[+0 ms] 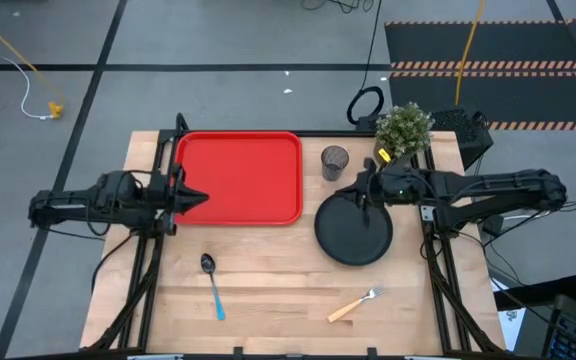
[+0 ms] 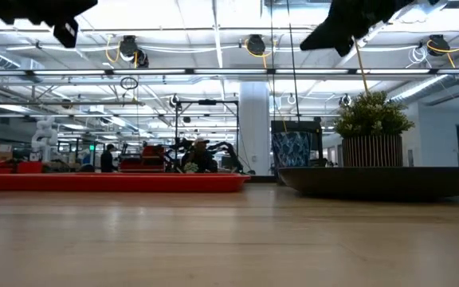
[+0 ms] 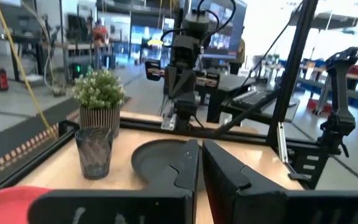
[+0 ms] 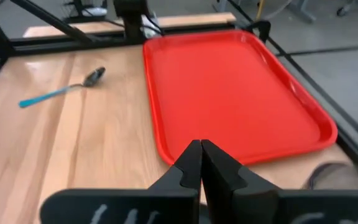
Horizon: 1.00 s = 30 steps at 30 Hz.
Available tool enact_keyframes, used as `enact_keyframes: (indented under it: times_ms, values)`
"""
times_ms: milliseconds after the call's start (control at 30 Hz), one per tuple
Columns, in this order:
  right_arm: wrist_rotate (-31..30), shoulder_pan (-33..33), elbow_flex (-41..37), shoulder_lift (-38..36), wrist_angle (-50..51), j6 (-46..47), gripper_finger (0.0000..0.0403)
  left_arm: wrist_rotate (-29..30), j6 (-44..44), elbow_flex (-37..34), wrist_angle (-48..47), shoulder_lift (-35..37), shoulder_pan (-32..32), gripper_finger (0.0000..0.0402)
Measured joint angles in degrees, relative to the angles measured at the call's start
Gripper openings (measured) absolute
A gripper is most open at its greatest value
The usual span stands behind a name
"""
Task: Pick and place plate/cup/fork/spoon on tray
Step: Put the black cup on the top right of the red tray
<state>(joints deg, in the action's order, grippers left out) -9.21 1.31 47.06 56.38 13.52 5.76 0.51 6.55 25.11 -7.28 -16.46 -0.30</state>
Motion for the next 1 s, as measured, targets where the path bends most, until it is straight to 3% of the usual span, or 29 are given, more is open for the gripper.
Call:
enact_keyframes:
  times_ms: [233, 333, 600, 733, 867, 1000]
  values:
    - [0.0, 2.2, -3.4, 0.0, 0.0, 2.2, 0.0, 2.6, 0.9, 9.0, -3.3, -11.8, 0.0, 0.0026]
    - [-0.2, 3.5, -4.6, 0.0, -0.1, 2.5, 0.0, 5.1, 1.3, 9.4, -3.6, -17.1, 0.0, 0.0026]
    - [-1.4, 6.3, -9.2, 0.0, -1.1, 2.6, 0.0, 5.1, -3.3, 9.2, -3.0, -29.3, -0.1, 0.0026]
    - [-2.0, 7.7, -11.5, 0.4, -4.8, 0.9, 0.0, 5.1, -6.0, 9.2, -1.7, -32.9, -0.1, 0.0026]
    - [-9.1, 8.0, -11.2, 2.4, -6.9, -2.7, 0.0005, 5.1, -8.4, 9.2, 0.3, -34.7, -0.1, 0.0026]
    - [-10.5, 8.1, -8.7, 6.3, -8.3, -8.2, 0.003, 5.0, -9.5, 9.2, 1.4, -34.8, 0.0, 0.0026]
